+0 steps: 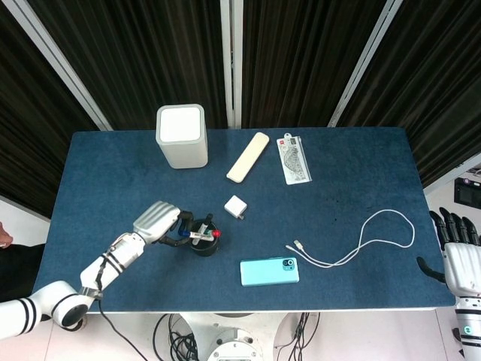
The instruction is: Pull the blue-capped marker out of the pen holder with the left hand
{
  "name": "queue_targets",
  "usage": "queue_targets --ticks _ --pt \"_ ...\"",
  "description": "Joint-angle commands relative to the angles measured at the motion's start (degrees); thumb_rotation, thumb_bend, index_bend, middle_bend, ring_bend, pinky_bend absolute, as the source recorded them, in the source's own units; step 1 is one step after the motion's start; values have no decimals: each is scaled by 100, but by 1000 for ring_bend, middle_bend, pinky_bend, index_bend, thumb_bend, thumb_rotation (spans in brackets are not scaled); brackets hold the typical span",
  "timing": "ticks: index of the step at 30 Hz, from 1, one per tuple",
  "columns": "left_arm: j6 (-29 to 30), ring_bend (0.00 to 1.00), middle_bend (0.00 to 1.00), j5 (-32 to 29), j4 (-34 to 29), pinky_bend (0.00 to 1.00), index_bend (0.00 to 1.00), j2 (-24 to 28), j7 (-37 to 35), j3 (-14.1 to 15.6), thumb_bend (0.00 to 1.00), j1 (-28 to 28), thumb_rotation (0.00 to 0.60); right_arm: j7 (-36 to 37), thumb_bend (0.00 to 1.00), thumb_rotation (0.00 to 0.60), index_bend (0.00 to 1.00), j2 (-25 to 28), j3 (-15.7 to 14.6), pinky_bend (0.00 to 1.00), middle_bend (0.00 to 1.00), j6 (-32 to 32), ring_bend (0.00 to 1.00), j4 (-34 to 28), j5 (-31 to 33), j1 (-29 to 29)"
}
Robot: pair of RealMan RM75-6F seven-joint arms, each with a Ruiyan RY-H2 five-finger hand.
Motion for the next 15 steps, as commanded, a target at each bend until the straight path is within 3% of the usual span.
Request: queue_targets --ticks 1,7,15 --pt "115 682 643 92 -178 745 611 168 -115 -18 341 26 600 1 176 600 0 6 0 0 0 21 0 -8 -15 -7" --pt "491 683 644 348 -755 746 613 778 -400 -57 345 173 600 14 176 600 0 21 -1 0 0 75 0 -22 -51 -27" --pt "1630 691 656 565 -1088 750 625 1441 -912 -265 349 673 600 24 176 600 0 19 -1 0 0 86 0 -14 -65 -31"
